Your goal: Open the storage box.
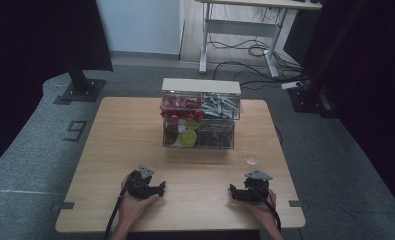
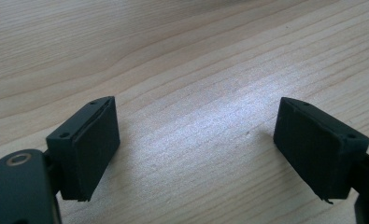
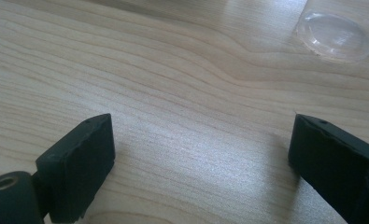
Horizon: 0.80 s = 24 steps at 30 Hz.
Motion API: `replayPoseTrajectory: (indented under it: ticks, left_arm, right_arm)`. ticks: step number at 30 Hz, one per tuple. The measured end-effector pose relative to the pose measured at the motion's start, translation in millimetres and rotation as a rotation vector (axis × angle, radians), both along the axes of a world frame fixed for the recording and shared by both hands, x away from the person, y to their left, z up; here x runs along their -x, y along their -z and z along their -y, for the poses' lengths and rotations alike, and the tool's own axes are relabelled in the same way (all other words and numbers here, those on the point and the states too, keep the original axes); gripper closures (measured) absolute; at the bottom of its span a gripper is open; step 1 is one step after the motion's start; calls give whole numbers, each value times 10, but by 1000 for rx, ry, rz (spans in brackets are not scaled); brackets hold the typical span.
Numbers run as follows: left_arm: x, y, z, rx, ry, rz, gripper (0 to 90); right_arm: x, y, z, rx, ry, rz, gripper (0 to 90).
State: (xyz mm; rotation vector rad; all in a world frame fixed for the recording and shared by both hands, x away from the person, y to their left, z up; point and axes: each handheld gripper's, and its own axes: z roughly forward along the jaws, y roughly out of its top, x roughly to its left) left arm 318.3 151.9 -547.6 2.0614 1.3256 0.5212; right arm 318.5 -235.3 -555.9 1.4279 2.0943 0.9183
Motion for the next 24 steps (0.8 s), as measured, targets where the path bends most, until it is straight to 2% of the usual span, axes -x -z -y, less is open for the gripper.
replayPoseTrajectory:
  ticks: [17,24]
  left_arm:
    - [20,-5,2,0,-35,0,164]
    - [43,-41,-1,7,-49,9,208]
  right_arm:
    - [5,-2,-1,0,0,5,92]
    - [3,-3,1,-2,2,6,101]
